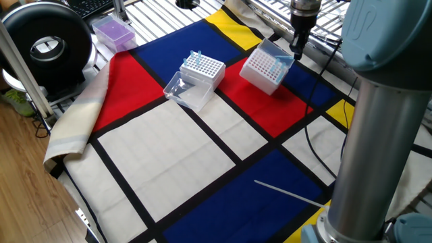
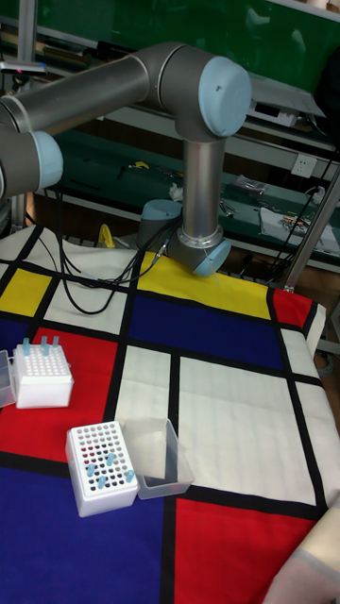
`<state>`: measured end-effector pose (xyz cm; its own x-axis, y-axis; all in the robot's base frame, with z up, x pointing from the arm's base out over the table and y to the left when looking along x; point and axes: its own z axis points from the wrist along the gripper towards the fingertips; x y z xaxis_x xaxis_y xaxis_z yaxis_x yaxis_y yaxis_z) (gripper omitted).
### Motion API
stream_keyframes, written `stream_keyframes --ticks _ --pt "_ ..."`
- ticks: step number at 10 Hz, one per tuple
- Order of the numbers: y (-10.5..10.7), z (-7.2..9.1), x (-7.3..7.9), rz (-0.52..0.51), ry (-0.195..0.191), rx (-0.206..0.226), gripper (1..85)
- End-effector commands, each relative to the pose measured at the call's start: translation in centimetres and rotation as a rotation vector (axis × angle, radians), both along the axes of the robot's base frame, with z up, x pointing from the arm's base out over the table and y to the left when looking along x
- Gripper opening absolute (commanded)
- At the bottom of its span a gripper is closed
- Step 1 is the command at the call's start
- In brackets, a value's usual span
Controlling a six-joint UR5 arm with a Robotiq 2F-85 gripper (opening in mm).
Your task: Transfer all medium pipette tips from one holder to another
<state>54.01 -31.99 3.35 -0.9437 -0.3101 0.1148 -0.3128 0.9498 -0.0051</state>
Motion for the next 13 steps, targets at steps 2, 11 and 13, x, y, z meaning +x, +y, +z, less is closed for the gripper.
stream_keyframes --ticks 2,11,13 --pt "0.2 0.1 0.3 -0.011 -0.012 0.010 1.3" --pt "1.3 0.6 0.7 -0.054 -0.015 -0.008 1.3" --pt "1.5 0.9 0.7 -0.060 -0.016 -0.015 1.3"
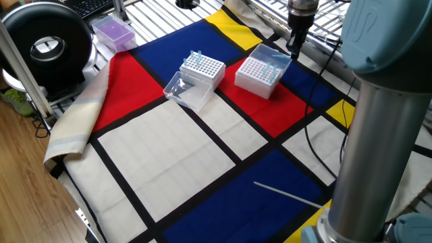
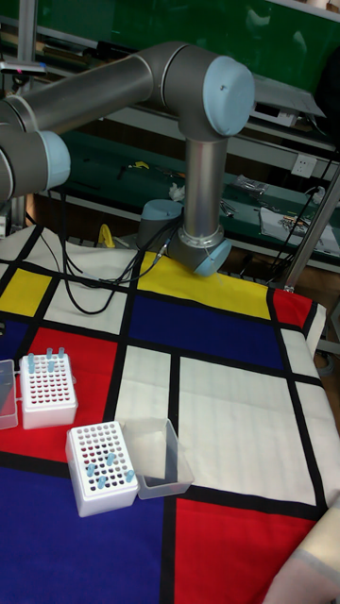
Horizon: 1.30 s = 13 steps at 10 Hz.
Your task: Transfer all medium pipette tips from one holder to another
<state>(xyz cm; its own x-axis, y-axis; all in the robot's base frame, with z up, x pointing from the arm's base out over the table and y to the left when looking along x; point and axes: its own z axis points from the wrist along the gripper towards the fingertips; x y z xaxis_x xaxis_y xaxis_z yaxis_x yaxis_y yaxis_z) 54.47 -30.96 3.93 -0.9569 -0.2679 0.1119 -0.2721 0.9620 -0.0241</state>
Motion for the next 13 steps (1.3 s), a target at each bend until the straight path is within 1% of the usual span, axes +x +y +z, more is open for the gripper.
stream_keyframes --ticks 1,3,4,5,6,7,8,10,13 --pt "0.5 0.3 0.2 -0.019 -0.008 0.002 1.3" --pt "0.5 0.5 0.2 -0.021 -0.006 0.000 1.3" --pt "0.9 0.5 -0.2 -0.029 0.009 0.019 1.3" --pt "1.0 0.6 -0.7 -0.021 0.029 0.025 1.3" --pt "1.2 0.6 -0.9 -0.016 0.036 0.034 1.3" --pt "1.1 0.6 -1.1 -0.007 0.042 0.032 1.3" --pt "0.5 0.7 -1.3 0.008 0.049 0.013 1.3" --pt "-0.6 0.7 -1.4 0.036 0.053 -0.011 1.3" --pt "-0.7 0.6 -1.5 0.041 0.053 -0.004 1.3"
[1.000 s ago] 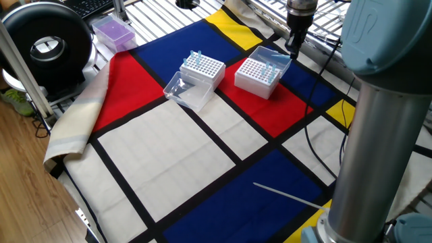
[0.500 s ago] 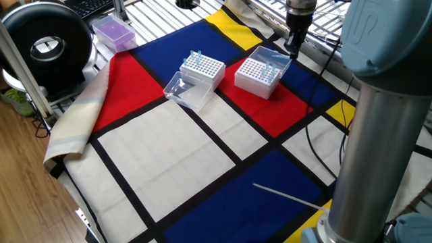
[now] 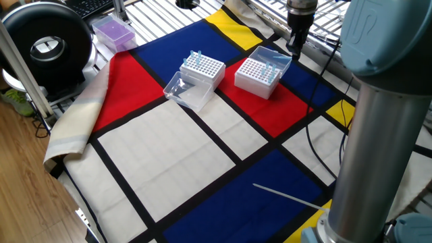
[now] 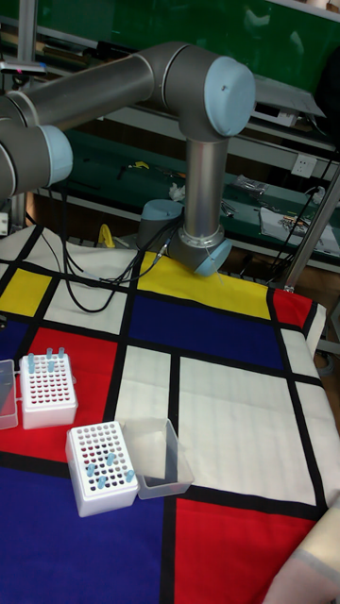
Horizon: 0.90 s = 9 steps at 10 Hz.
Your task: Transfer all medium pipette tips from one holder to another
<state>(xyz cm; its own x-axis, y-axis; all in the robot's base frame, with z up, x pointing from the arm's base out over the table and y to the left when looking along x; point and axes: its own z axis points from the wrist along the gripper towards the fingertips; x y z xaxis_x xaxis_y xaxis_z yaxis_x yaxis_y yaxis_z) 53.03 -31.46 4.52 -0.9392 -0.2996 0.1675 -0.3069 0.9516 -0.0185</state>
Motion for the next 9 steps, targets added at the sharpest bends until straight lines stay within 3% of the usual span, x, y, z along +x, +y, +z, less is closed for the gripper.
stream_keyframes --ticks 1,9 --pt "-0.13 -0.07 -0.02 0.006 -0.002 0.011 1.3" --pt "-0.26 -0.16 -0.26 0.014 0.008 0.011 5.7"
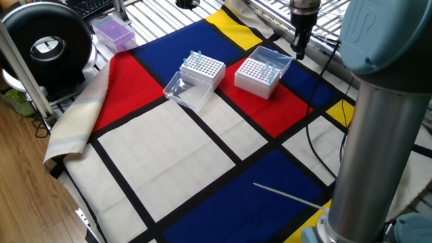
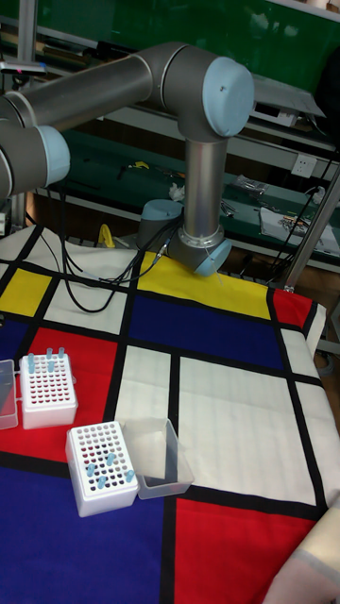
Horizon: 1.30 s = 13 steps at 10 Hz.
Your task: Transfer all medium pipette tips from one holder to another
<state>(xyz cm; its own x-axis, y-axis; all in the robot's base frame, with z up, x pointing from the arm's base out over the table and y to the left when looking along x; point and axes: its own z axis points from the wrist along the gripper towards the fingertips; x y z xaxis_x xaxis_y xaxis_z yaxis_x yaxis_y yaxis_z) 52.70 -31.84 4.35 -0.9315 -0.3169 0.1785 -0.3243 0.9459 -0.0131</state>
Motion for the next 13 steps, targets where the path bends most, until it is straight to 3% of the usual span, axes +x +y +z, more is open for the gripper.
stream_keyframes --ticks 1,7,13 --pt "0.16 0.00 0.08 -0.004 -0.005 0.011 7.0" --pt "0.38 0.01 -0.18 -0.003 0.005 0.024 15.7" --pt "0.13 0.01 -0.21 0.001 0.007 0.015 16.7"
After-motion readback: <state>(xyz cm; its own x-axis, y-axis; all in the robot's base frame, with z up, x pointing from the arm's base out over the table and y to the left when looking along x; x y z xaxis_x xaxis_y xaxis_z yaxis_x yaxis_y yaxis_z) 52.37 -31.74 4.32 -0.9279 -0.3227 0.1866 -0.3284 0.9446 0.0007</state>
